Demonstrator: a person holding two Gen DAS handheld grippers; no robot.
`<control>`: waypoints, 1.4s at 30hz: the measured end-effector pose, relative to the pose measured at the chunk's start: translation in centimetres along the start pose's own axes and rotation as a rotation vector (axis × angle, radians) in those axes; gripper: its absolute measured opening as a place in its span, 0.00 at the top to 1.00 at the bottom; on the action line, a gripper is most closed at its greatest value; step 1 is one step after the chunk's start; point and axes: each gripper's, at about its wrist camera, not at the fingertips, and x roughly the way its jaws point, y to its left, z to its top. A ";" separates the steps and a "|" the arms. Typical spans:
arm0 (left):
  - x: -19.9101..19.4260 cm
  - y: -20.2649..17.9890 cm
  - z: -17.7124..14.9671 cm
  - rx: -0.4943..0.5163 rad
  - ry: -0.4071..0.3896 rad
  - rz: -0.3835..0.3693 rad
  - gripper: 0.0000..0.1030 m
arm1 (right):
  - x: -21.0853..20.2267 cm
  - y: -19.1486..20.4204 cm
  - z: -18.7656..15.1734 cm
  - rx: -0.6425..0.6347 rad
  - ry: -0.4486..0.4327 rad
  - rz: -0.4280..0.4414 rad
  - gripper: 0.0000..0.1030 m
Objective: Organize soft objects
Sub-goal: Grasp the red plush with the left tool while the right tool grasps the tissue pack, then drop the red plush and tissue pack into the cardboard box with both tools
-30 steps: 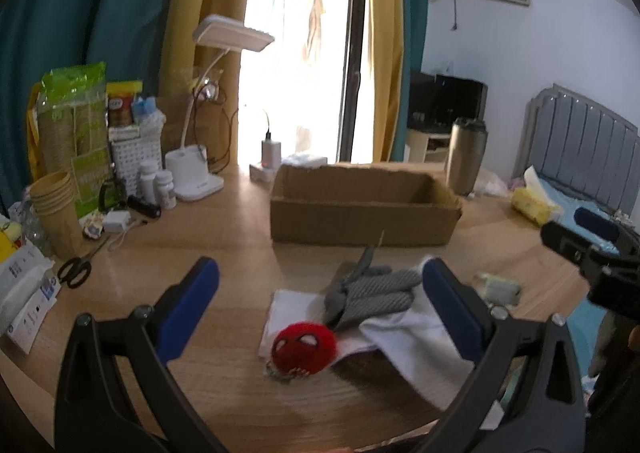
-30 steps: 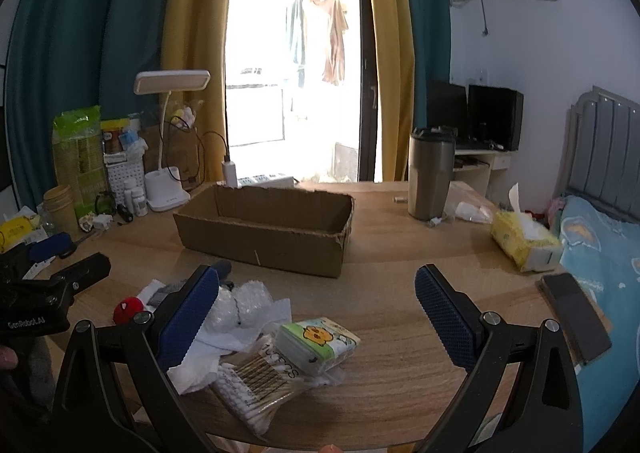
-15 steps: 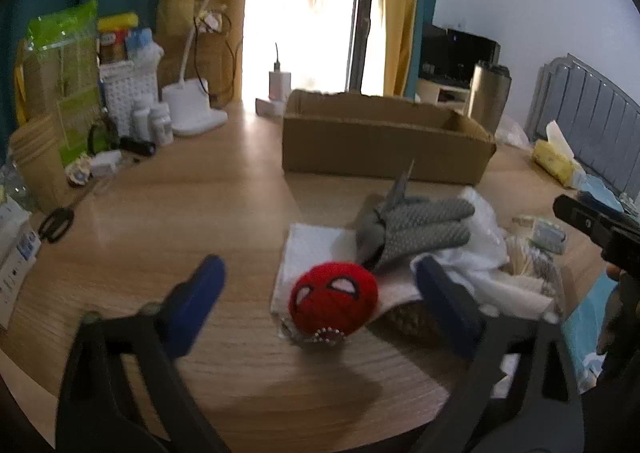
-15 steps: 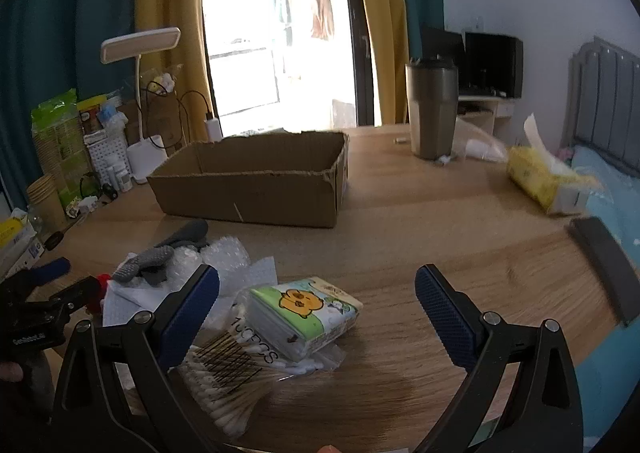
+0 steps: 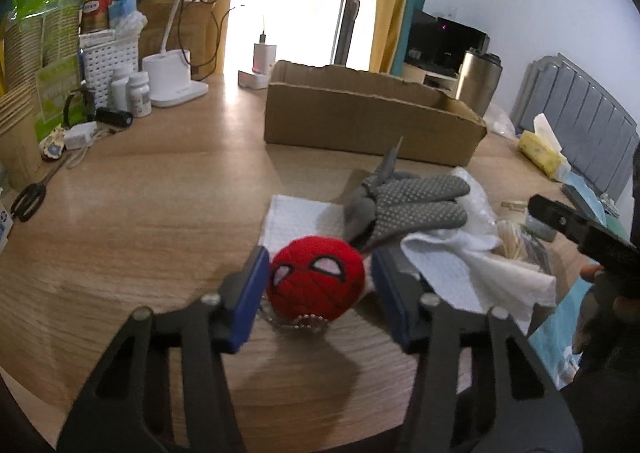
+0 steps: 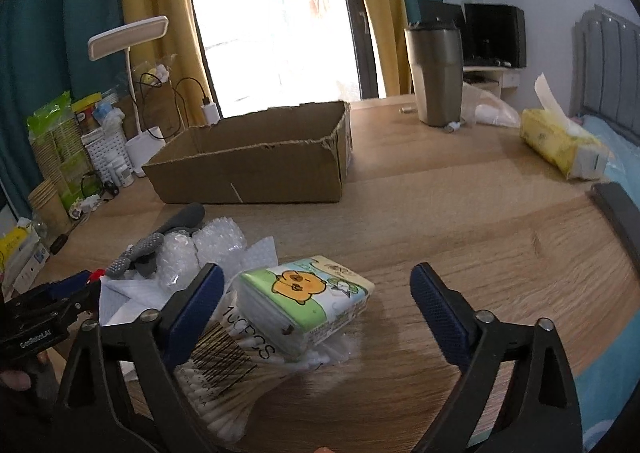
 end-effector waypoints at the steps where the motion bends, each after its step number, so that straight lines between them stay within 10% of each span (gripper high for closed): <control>1: 0.0 -0.1 0.0 0.004 -0.001 -0.002 0.53 | 0.1 0.0 0.0 0.003 0.006 0.003 0.10; 17: -1.7 0.5 0.9 -0.011 -0.051 -0.028 0.55 | 0.7 0.4 -0.4 0.001 0.048 0.070 0.31; 42: -2.6 2.7 9.0 -0.032 -0.193 -0.123 0.55 | -1.2 0.1 5.7 -0.091 -0.138 0.083 0.33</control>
